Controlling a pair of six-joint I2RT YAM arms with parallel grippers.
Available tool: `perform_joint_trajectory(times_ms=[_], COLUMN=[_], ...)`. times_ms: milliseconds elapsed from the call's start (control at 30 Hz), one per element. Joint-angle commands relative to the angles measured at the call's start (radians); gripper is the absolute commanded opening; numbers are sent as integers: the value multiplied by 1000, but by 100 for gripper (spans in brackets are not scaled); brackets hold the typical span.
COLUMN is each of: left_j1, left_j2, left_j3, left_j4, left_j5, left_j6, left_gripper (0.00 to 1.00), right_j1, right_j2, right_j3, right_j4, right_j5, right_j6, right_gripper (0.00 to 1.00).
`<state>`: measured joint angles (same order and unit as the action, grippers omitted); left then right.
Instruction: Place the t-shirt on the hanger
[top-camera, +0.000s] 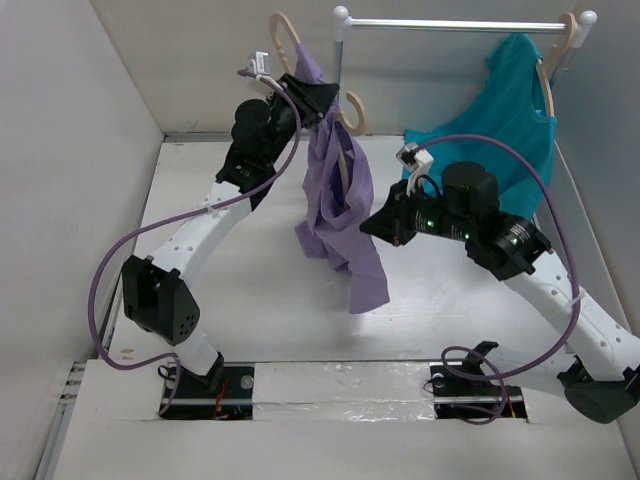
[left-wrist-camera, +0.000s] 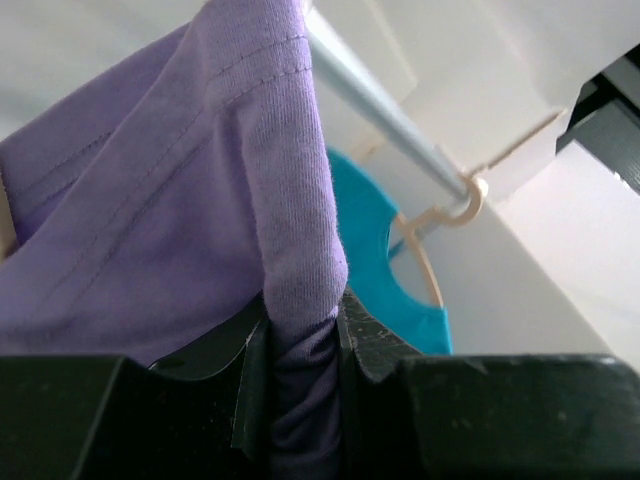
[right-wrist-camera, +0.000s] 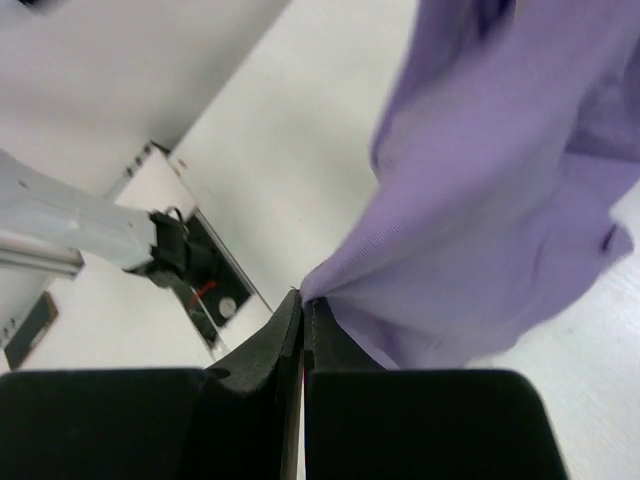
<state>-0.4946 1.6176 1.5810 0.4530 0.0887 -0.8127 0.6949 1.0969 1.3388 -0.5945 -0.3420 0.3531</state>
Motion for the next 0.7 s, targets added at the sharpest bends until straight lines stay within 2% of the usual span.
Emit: perform_joint_trajectory(times_ms=[0,67,167,300,367,400,433,500,667], left_j1=[-12,16,25,25,25,25,25,25,25], left_j2=[-70,-87,-107,-128,-150,-153,-157,-157,-170], left_j3=[-59,-128,-203,-327,-399,-415,-429,-447,-455], left_j4=[81,70,50,76,107,113,133,136,119], left_j5=[89,168,273,384,410,422,437,476,511], left_j6=[-87,-173,-235,-311,-338,-348,-371,-385,-381], left_gripper=[0,0,0,0,0,0,0,0,0], right_j1=[6,-3,8,28,28,28,28,15,-46], right_j2=[30,59,138,132,104,80,71,64,61], right_j3=[112,79,14,-49,-59,-59,-56,-34,-13], right_j4=[10,21,-53,-94,-103,-114,-120,-137,-81], right_j5=[-17,-22,-41,-45,-31,-19,9,32,23], right_j6=[47,60,44,29,35,34,30,26,52], right_gripper=[0,0,0,1,19,41,50,62,65])
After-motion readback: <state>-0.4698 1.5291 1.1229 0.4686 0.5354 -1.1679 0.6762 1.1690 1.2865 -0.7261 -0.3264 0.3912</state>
